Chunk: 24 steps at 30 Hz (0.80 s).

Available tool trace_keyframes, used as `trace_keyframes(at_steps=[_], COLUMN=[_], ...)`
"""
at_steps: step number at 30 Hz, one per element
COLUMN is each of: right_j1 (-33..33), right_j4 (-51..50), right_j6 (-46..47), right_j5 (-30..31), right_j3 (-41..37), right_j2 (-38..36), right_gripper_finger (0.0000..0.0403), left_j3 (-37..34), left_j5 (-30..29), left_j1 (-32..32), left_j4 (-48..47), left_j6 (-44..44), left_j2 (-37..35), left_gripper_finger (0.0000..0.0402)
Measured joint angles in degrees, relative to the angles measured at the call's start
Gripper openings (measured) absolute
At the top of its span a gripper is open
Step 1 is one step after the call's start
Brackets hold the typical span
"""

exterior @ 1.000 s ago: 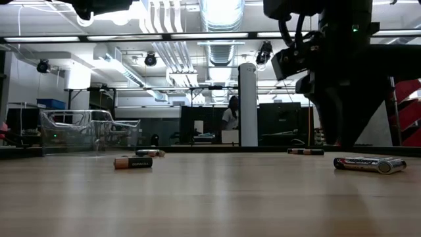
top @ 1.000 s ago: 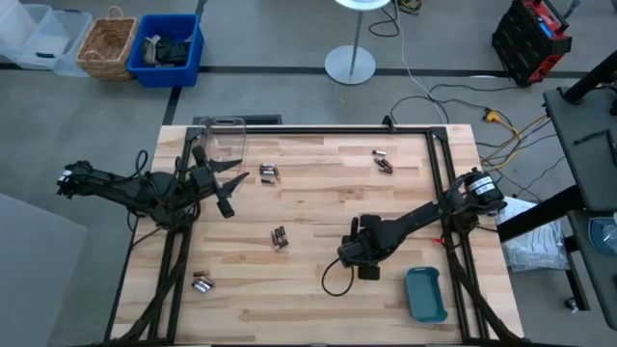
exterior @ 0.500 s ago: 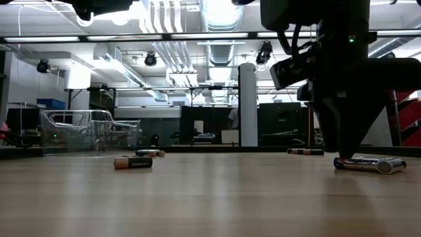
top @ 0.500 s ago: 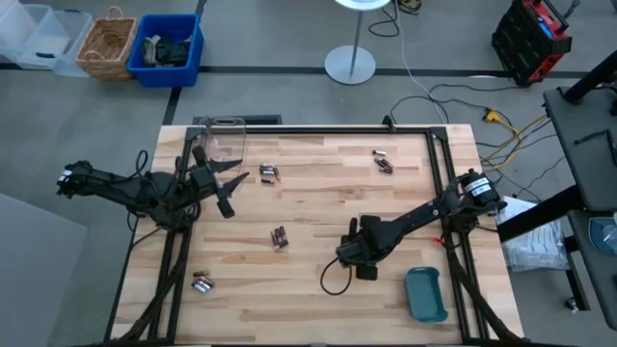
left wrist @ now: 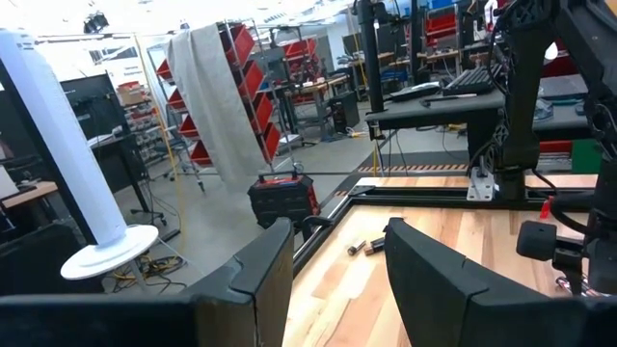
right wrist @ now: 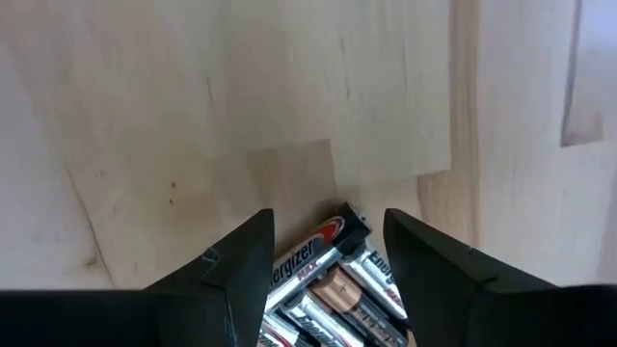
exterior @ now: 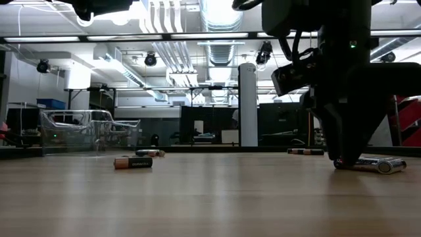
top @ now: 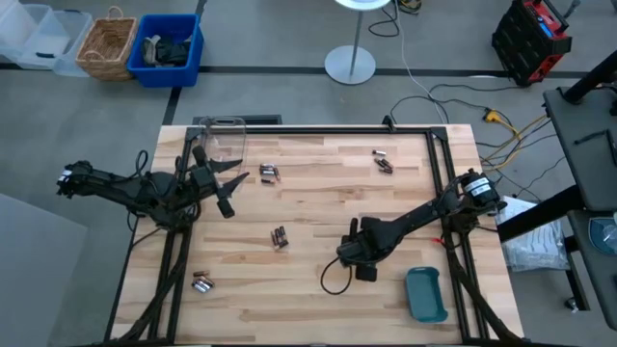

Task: Sort batteries
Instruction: Put the silver and black battery into the transparent bin

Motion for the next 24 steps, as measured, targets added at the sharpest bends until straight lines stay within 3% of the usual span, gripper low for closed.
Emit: trace_keyframes(at_steps=[24], right_j1=[0.0], right_j4=[2.0], right_j6=[-0.9], right_j5=[0.6], right_j3=[-0.3], right_j2=[0.0], right_gripper_finger=[0.0153], left_j3=[0.0], left_j5=[0.0], left_j1=[0.0], left_j4=[0.0], left_j6=[0.0], left_j2=[0.0], left_gripper_finger=[0.0145])
